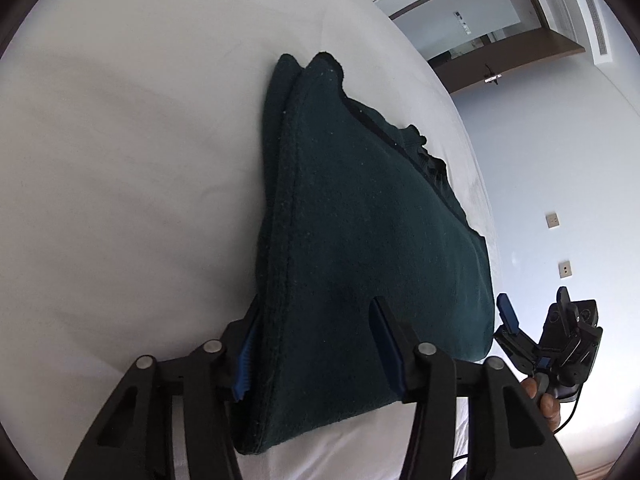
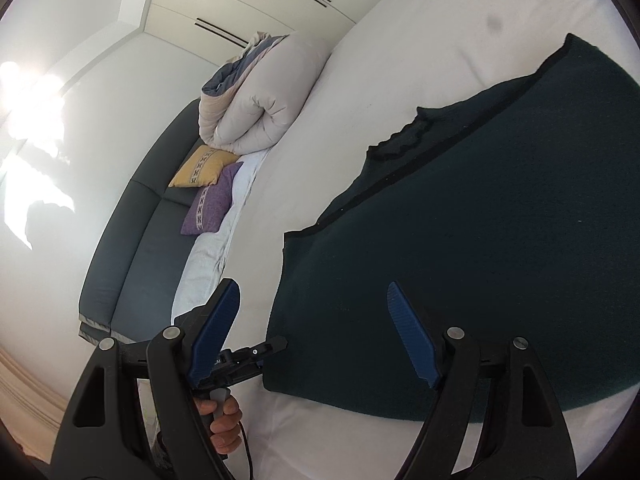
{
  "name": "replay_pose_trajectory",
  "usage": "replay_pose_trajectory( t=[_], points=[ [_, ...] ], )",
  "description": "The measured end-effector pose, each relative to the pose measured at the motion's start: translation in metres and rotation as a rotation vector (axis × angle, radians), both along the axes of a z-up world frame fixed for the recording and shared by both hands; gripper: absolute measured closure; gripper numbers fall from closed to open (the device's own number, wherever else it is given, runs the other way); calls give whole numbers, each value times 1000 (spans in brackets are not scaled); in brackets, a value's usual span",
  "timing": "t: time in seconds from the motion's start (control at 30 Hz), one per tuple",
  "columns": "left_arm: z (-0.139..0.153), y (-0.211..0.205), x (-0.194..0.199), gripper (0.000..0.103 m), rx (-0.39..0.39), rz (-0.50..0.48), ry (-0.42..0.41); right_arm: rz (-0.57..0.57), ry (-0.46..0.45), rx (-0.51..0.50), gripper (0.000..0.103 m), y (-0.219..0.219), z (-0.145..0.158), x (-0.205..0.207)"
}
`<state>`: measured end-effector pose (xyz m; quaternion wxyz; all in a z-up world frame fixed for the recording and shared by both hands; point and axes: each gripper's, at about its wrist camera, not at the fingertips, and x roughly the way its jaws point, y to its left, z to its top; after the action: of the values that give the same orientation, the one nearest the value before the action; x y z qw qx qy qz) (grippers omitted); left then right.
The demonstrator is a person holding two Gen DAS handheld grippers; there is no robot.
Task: Fold small clothes
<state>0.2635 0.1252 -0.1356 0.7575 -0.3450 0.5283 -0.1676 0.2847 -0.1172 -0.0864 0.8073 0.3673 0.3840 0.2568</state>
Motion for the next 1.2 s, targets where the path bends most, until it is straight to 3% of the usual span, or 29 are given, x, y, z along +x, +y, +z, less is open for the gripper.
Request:
replay_pose_trajectory(
  t=[0.07, 0.33, 0.47, 0.53, 0.6, 0.77, 0.93, 1.07, 1.2],
  points=[
    [-8, 10, 0, 85, -61, 31, 40, 34, 17, 14, 27, 10, -3, 10],
    [-10, 23, -7, 91, -182, 109, 44, 126, 121, 33, 27, 46, -26, 57],
    [8, 20, -7, 92, -171, 118, 7, 180, 181, 65, 27, 62, -46, 80],
    [21, 15, -5, 92, -161, 111, -14, 198, 264, 62, 27, 66, -67, 92],
    [35, 8, -2, 92, -147, 96, -41, 191, 270, 99, 27, 63, -76, 98],
    [83, -39, 7, 92, -77, 9, -130, 186, 273, 241, 27, 42, -79, 103],
    [113, -119, 20, 92, -11, -124, -213, 167, 259, 422, 27, 0, -81, 108],
    [102, -187, 24, 92, 14, -236, -222, 114, 238, 566, 23, -50, -80, 114],
    [67, -225, 24, 92, 9, -283, -164, 51, 256, 570, 22, -97, -87, 122]
  ],
)
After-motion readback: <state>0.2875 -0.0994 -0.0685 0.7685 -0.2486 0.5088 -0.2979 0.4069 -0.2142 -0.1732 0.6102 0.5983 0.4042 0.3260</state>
